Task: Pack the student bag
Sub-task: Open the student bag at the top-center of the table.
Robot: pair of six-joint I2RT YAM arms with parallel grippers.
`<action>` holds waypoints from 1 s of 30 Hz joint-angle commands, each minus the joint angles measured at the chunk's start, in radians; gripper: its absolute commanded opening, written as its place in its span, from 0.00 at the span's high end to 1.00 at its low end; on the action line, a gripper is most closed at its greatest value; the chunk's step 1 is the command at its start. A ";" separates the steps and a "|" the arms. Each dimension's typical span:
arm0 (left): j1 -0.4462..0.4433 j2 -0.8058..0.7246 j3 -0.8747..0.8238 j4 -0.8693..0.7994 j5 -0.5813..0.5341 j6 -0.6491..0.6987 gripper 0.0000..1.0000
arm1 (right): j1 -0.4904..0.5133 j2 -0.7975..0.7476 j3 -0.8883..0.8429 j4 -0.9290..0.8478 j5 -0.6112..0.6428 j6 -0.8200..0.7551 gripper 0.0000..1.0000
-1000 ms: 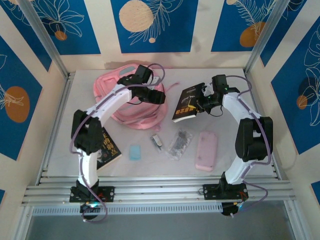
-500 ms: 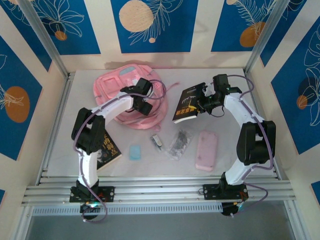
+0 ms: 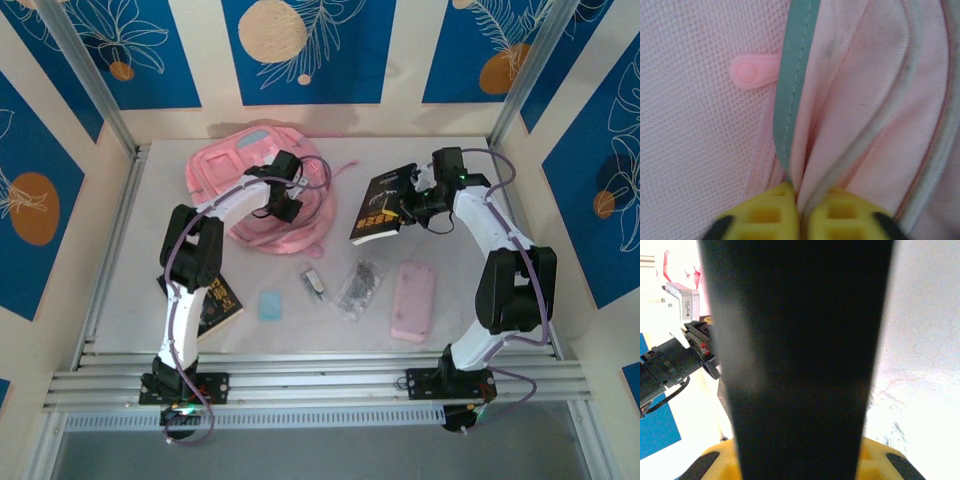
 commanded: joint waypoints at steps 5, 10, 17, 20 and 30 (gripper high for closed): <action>0.042 -0.029 0.095 -0.170 0.233 -0.130 1.00 | -0.019 -0.067 0.028 0.042 -0.092 -0.032 1.00; 0.108 -0.086 0.301 -0.261 0.467 -0.239 1.00 | -0.002 -0.077 0.013 0.096 -0.189 -0.035 1.00; 0.153 -0.097 0.472 -0.317 0.577 -0.271 1.00 | 0.090 -0.027 0.027 0.187 -0.258 -0.005 1.00; 0.163 -0.104 0.482 -0.296 0.617 -0.298 1.00 | 0.137 0.015 0.061 0.211 -0.272 0.002 1.00; 0.182 -0.101 0.478 -0.221 0.766 -0.380 1.00 | 0.148 0.014 0.100 0.168 -0.335 -0.022 1.00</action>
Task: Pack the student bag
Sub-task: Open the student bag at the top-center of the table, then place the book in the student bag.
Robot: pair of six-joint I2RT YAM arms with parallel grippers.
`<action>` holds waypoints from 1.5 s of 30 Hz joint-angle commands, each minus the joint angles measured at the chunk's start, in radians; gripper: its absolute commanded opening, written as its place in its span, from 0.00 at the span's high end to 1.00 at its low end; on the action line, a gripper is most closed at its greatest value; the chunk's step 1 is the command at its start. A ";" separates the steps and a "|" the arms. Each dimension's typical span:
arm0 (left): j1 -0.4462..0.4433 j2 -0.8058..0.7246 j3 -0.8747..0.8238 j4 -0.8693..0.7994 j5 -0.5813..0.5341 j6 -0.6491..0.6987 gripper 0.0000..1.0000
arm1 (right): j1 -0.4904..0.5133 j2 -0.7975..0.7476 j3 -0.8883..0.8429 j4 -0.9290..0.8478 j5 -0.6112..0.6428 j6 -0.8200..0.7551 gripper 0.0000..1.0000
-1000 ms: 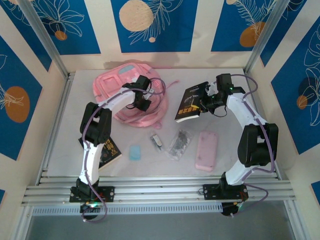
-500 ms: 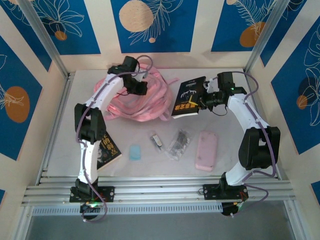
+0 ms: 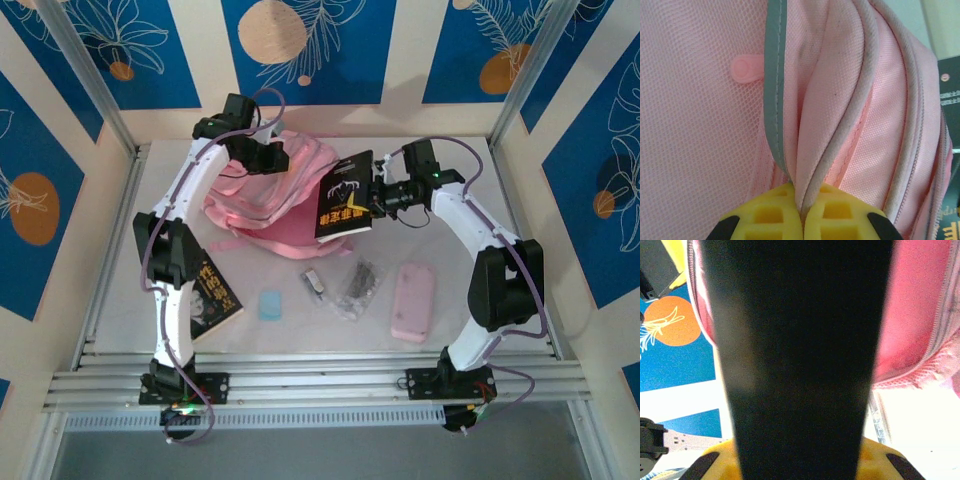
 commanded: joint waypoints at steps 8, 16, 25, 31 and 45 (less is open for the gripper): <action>0.067 -0.072 0.041 0.192 0.285 -0.193 1.00 | 0.092 0.131 0.087 0.178 -0.168 0.074 1.00; 0.070 -0.072 0.005 0.187 0.292 -0.199 1.00 | 0.175 0.429 0.328 0.135 -0.230 0.043 1.00; 0.068 -0.127 -0.086 0.205 0.271 -0.192 1.00 | 0.129 0.568 0.380 0.182 0.001 0.176 1.00; 0.067 -0.130 -0.099 0.205 0.276 -0.192 1.00 | 0.150 0.697 0.680 -0.176 0.155 -0.002 0.61; 0.057 -0.155 -0.162 0.272 0.273 -0.227 1.00 | 0.188 0.327 0.313 -0.126 0.551 0.162 0.19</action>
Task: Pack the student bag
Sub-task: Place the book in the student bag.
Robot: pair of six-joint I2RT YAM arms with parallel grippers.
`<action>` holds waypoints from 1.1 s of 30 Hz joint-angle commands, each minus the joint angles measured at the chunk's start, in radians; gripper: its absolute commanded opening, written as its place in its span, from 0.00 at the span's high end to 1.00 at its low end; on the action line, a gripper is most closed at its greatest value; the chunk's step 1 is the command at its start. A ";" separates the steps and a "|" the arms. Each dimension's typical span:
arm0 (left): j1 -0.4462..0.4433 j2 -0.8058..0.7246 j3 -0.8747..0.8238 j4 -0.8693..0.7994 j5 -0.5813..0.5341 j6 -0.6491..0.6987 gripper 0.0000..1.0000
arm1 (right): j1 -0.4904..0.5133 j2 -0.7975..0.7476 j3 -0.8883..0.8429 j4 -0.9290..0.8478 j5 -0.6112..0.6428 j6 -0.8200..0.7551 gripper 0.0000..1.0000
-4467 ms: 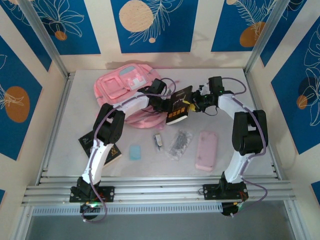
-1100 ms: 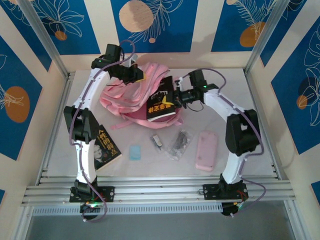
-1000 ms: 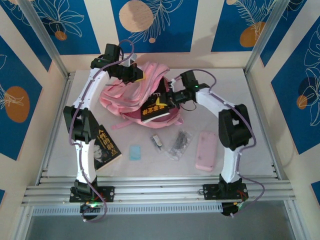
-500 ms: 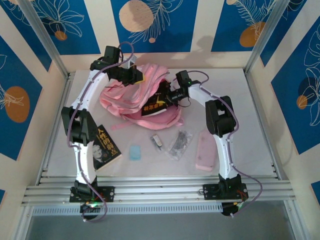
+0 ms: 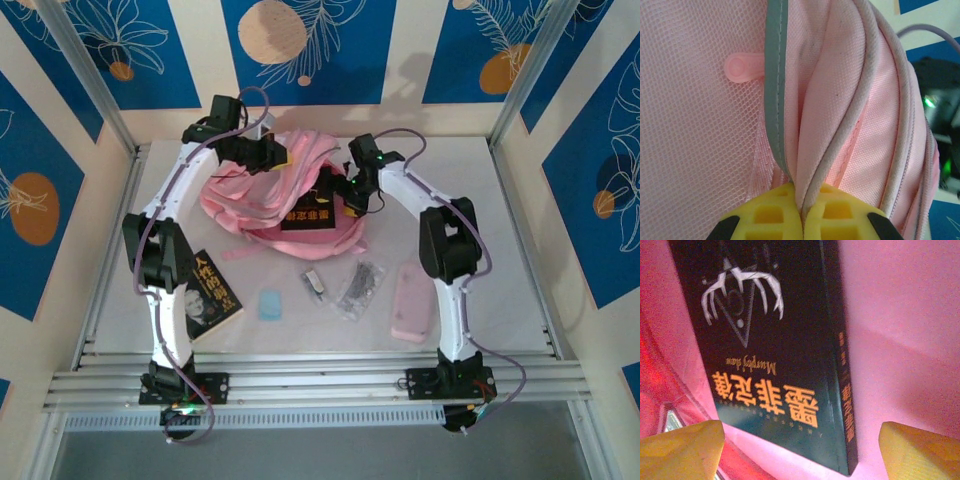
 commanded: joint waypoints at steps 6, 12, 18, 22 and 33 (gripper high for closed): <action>-0.003 -0.087 -0.025 0.086 0.053 -0.034 1.00 | 0.052 -0.198 -0.336 0.248 0.023 0.280 0.32; -0.006 -0.090 -0.048 0.105 0.064 -0.038 1.00 | 0.088 -0.140 -0.330 0.286 0.209 0.176 0.30; -0.009 -0.091 -0.058 0.091 0.064 -0.029 1.00 | 0.027 -0.041 -0.300 0.422 0.050 0.062 0.32; -0.008 -0.095 -0.063 0.086 0.050 -0.024 1.00 | 0.035 0.013 -0.303 0.562 -0.143 0.068 0.45; -0.006 -0.069 -0.066 0.075 0.034 -0.011 1.00 | 0.017 0.018 -0.357 0.719 -0.338 0.155 0.54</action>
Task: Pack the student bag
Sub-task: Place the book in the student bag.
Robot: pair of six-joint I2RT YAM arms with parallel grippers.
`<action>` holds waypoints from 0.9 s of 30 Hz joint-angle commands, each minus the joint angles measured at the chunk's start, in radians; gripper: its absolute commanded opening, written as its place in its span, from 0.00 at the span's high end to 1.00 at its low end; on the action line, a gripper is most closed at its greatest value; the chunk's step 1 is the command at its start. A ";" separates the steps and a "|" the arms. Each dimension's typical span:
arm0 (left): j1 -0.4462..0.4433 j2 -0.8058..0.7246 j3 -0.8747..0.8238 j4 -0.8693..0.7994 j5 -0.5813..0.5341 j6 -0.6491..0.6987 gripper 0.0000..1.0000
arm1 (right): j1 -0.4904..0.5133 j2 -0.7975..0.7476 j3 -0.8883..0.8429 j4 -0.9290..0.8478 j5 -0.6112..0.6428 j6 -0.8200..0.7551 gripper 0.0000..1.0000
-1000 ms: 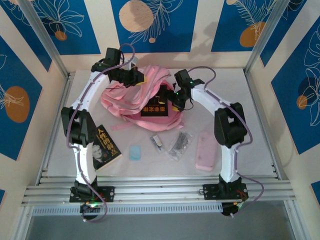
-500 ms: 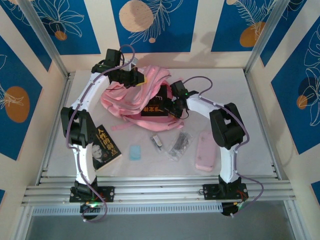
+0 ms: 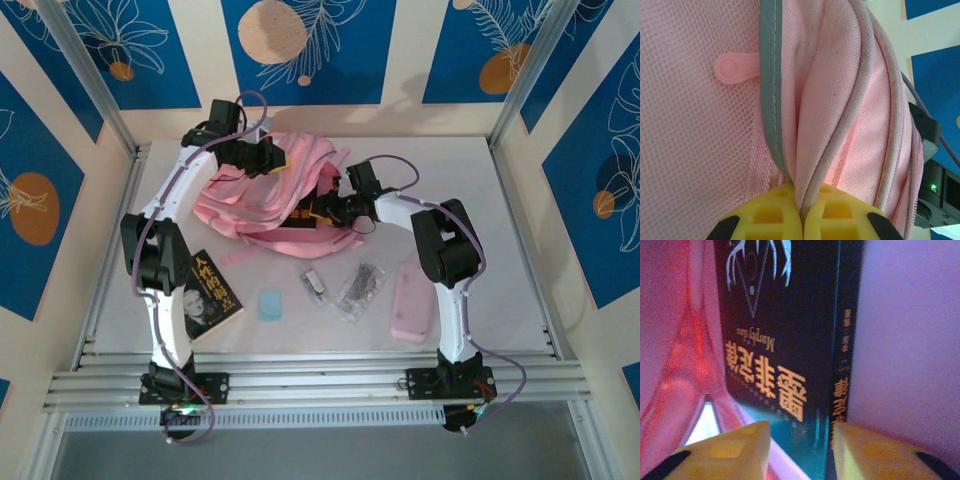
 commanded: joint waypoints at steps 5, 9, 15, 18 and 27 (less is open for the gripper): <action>-0.003 -0.049 0.006 0.027 0.060 0.011 1.00 | 0.044 0.065 0.088 -0.141 0.134 0.017 0.38; -0.004 -0.056 0.003 0.025 0.059 0.013 1.00 | 0.077 0.110 0.171 -0.285 0.265 0.023 0.37; -0.004 -0.063 -0.013 0.049 0.065 -0.006 1.00 | 0.091 0.169 0.195 -0.210 0.143 0.089 0.61; -0.003 -0.068 -0.016 0.048 0.062 -0.004 1.00 | 0.080 0.155 0.167 -0.120 0.091 0.134 0.65; -0.003 -0.066 -0.016 0.045 0.064 -0.009 1.00 | 0.116 0.237 0.307 0.039 -0.058 0.215 0.74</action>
